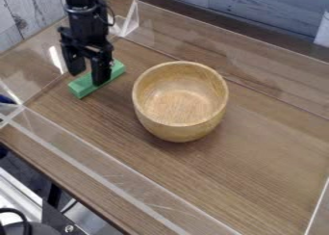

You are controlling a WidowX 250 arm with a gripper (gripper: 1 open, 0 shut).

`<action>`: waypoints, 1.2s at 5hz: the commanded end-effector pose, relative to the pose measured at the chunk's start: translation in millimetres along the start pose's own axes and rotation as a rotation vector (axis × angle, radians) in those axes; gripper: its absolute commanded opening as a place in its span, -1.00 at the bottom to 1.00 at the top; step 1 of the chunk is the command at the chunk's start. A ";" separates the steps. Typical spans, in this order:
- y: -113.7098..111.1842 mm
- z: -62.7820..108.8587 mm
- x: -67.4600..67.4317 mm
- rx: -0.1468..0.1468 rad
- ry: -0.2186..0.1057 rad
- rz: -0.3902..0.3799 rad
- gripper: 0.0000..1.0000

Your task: Put the green block in the brown bowl

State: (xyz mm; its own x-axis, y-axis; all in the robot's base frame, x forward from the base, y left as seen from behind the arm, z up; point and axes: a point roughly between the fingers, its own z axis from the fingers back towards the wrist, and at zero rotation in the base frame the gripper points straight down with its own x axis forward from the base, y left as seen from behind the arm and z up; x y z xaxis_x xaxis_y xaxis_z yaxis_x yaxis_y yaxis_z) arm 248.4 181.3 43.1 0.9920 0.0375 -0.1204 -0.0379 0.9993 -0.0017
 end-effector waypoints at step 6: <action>20.9 0.8 13.7 -0.014 -0.084 0.026 1.00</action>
State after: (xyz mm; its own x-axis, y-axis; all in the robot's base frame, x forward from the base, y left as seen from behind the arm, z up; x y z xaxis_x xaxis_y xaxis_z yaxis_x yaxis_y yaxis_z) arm 252.9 191.8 24.8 0.9942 0.0513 -0.0942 -0.0564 0.9971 -0.0519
